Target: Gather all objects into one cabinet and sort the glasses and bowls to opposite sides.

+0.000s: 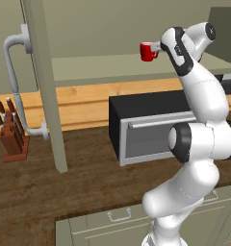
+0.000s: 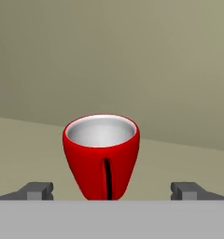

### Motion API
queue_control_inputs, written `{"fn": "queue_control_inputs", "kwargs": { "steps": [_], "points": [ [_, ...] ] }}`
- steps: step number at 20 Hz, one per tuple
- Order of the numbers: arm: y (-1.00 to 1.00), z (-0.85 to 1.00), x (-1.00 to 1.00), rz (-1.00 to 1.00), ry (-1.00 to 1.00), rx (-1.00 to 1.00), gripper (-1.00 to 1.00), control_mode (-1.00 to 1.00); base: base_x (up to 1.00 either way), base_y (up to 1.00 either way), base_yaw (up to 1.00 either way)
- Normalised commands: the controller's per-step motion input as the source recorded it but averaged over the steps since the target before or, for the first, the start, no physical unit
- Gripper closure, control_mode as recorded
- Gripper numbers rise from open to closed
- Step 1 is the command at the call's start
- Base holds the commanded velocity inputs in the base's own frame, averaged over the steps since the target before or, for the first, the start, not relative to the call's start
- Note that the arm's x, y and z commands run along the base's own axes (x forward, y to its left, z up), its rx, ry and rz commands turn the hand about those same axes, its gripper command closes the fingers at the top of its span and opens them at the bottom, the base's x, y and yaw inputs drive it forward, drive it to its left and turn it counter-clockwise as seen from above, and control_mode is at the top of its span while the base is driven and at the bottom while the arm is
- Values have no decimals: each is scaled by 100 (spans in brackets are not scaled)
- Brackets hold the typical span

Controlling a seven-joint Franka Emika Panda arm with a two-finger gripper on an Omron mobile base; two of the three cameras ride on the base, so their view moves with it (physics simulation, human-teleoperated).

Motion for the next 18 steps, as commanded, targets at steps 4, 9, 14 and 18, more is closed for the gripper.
{"fn": "queue_control_inputs", "kwargs": {
  "steps": [4,9,14,18],
  "points": [
    [0,-2,9,0,0,0,-100,-100,0,0,0],
    [0,-10,6,0,0,-1,-100,-100,0,0,0],
    [2,-11,1,0,0,-3,-100,-100,0,0,0],
    [4,-2,0,0,0,-2,-100,-100,0,0,0]
  ]
}}
